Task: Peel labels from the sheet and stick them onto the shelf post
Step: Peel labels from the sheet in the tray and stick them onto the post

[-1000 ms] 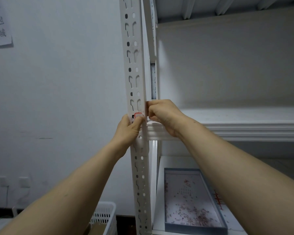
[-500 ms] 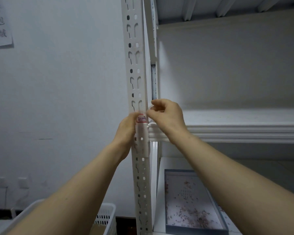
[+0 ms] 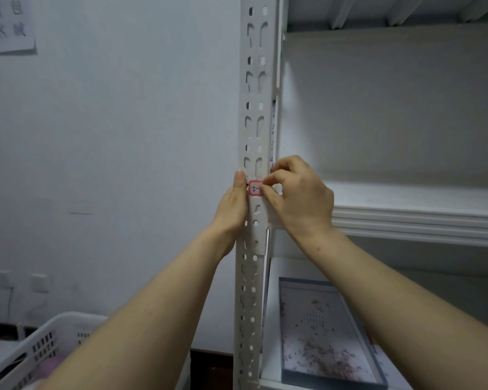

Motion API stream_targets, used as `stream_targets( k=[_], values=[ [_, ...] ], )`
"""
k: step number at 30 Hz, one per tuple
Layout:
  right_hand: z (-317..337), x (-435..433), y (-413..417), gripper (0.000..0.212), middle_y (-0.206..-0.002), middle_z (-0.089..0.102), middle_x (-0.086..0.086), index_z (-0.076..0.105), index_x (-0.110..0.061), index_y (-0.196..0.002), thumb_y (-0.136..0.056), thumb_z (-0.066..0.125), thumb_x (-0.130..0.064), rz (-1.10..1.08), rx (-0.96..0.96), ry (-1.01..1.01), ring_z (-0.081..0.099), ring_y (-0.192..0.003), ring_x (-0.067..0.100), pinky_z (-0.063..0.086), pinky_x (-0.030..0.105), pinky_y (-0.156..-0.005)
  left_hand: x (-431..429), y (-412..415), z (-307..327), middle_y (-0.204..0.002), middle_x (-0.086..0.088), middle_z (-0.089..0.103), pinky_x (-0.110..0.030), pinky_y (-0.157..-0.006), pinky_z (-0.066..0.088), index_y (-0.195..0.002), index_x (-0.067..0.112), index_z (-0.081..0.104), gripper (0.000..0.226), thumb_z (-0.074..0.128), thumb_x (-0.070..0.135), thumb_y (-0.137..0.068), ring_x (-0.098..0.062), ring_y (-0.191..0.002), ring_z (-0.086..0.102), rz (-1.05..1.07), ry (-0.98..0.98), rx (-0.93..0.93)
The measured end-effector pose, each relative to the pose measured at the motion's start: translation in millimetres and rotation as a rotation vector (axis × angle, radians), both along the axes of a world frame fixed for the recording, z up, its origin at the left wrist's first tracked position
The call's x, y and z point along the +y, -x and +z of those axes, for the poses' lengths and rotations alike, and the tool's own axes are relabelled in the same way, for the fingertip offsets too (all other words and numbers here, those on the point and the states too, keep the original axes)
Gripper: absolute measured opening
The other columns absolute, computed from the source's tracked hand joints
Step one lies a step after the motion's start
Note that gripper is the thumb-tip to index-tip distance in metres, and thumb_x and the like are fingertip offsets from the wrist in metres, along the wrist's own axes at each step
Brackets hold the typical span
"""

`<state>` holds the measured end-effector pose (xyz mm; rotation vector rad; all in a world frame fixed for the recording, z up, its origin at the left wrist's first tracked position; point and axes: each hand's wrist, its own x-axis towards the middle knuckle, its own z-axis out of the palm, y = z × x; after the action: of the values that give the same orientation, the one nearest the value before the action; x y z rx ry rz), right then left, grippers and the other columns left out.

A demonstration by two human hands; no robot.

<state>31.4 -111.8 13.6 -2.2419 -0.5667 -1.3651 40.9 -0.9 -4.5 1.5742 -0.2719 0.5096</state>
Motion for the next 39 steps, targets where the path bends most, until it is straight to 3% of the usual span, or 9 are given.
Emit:
stream_targets(
  k=[3, 7, 12, 20, 24, 31, 37, 39],
  values=[
    [3, 3, 3, 0.01, -0.129, 0.052, -0.001, 0.074, -0.014, -0.083, -0.083, 0.069, -0.023, -0.032, -0.002, 0.013, 0.048, -0.119, 0.015, 0.035, 0.028, -0.065, 1, -2, -2, -0.08, 0.013, 0.066, -0.002, -0.051, 0.042, -0.102, 0.022, 0.065, 0.057, 0.014, 0.047, -0.101, 0.015, -0.06, 0.061, -0.027, -0.01, -0.035],
    [5, 4, -1, 0.007, -0.138, 0.049, 0.004, 0.072, -0.011, -0.074, -0.078, 0.071, -0.017, -0.078, -0.052, 0.051, 0.043, -0.128, 0.024, 0.031, 0.034, -0.093, 1, -3, -2, -0.082, 0.014, 0.066, 0.0, -0.052, 0.041, -0.096, 0.026, 0.065, 0.056, 0.013, 0.047, -0.101, 0.017, -0.062, 0.06, -0.041, -0.024, -0.041],
    [3, 9, -6, 0.009, -0.134, 0.054, 0.009, 0.068, -0.012, -0.063, -0.068, 0.074, -0.015, -0.165, -0.128, 0.105, 0.047, -0.125, 0.029, 0.02, 0.035, -0.088, 1, -3, -2, -0.08, 0.016, 0.065, 0.0, -0.053, 0.041, -0.095, 0.026, 0.065, 0.054, 0.014, 0.045, -0.101, 0.019, -0.061, 0.059, -0.049, -0.012, -0.05],
    [2, 12, -11, 0.021, -0.119, 0.063, 0.014, 0.061, -0.012, -0.052, -0.051, 0.081, -0.017, -0.217, -0.196, 0.121, 0.059, -0.11, 0.035, 0.023, 0.035, -0.082, 1, -5, -3, -0.084, 0.013, 0.066, 0.0, -0.054, 0.041, -0.096, 0.024, 0.066, 0.056, 0.014, 0.047, -0.101, 0.019, -0.063, 0.059, -0.045, -0.003, -0.053],
    [0, 9, -13, 0.022, -0.117, 0.063, 0.015, 0.061, -0.011, -0.055, -0.053, 0.081, -0.019, -0.209, -0.215, 0.13, 0.059, -0.109, 0.035, 0.024, 0.037, -0.084, 1, -4, -3, -0.084, 0.011, 0.068, -0.002, -0.057, 0.043, -0.089, 0.026, 0.066, 0.057, 0.015, 0.049, -0.1, 0.015, -0.066, 0.061, -0.044, -0.003, -0.054],
    [-6, 5, -19, 0.012, -0.114, 0.064, 0.013, 0.062, -0.013, -0.057, -0.061, 0.064, -0.025, -0.201, -0.291, 0.107, 0.056, -0.105, 0.031, 0.026, 0.035, -0.085, 0, -3, -3, -0.081, 0.017, 0.065, -0.005, -0.065, 0.045, -0.081, 0.033, 0.063, 0.055, 0.015, 0.049, -0.1, 0.011, -0.074, 0.058, -0.003, -0.005, -0.052],
    [-12, 2, -22, 0.011, -0.111, 0.065, 0.012, 0.064, -0.013, -0.062, -0.063, 0.06, -0.024, -0.185, -0.298, 0.135, 0.063, -0.098, 0.033, 0.026, 0.035, -0.087, 0, -2, -3, -0.089, 0.008, 0.067, -0.014, -0.073, 0.045, -0.092, 0.026, 0.066, 0.057, 0.015, 0.052, -0.099, 0.002, -0.082, 0.06, 0.015, 0.006, -0.042],
    [-14, -2, -22, 0.012, -0.11, 0.065, 0.011, 0.065, -0.015, -0.064, -0.065, 0.059, -0.025, -0.165, -0.287, 0.127, 0.063, -0.097, 0.032, 0.025, 0.034, -0.087, 0, -3, -3, -0.088, 0.007, 0.068, -0.016, -0.073, 0.046, -0.087, 0.028, 0.065, 0.057, 0.015, 0.052, -0.099, -0.002, -0.082, 0.061, 0.024, -0.006, -0.044]
  ],
)
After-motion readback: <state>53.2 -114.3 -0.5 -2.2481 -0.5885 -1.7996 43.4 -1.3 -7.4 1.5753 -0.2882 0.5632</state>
